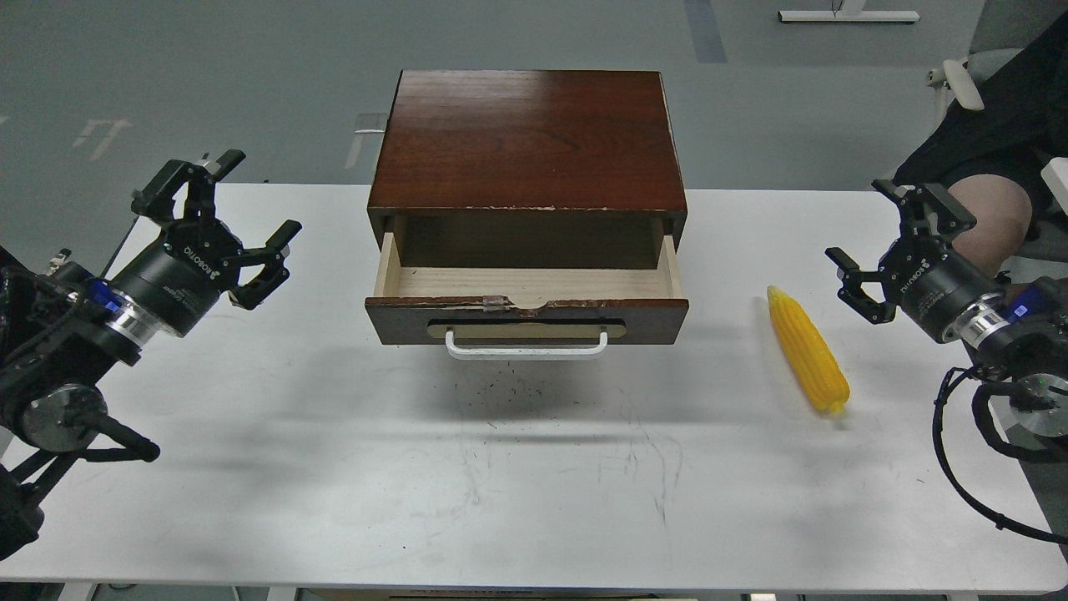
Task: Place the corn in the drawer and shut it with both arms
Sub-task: 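Move the right gripper toward the yellow corn cob beside the box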
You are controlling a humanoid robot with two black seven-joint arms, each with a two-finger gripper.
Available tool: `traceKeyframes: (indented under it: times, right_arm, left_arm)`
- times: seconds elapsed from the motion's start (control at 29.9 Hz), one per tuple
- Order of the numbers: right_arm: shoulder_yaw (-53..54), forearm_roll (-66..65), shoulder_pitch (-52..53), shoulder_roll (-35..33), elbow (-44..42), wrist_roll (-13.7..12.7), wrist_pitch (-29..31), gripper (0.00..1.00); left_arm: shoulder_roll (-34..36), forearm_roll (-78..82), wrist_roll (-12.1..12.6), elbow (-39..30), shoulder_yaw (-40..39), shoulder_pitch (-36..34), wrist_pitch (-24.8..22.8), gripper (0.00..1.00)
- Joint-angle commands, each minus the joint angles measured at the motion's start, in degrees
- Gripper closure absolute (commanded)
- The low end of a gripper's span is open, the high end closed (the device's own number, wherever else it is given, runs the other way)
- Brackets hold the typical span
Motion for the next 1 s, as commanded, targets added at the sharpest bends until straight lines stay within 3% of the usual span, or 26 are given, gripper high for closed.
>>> traceKeyframes:
  times: [0.0, 0.5, 0.74, 0.97]
  right_arm:
    - [-0.1, 0.0, 0.0, 0.2, -0.1, 0.0, 0.0, 0.0]
    - [-1.2, -2.8, 0.9, -0.5, 0.7, 0.0, 0.0, 0.0]
    - [-1.2, -31.4, 7.4, -6.1, 1.6, 0.0, 0.0, 0.0]
    - [-2.1, -56.0, 12.2, -10.3, 1.7, 0.0, 0.0, 0.0]
  left_arm:
    - [-0.2, 0.3, -0.1, -0.1, 0.0, 0.4, 0.0, 0.0]
    - [1.2, 0.0, -0.5, 0.3, -1.2, -0.8, 0.0, 0.0]
    - [1.4, 0.9, -0.3, -0.6, -1.0, -5.6, 0.0, 0.0]
    - [1.1, 0.9, -0.3, -0.6, -0.4, -5.8, 0.0, 0.0]
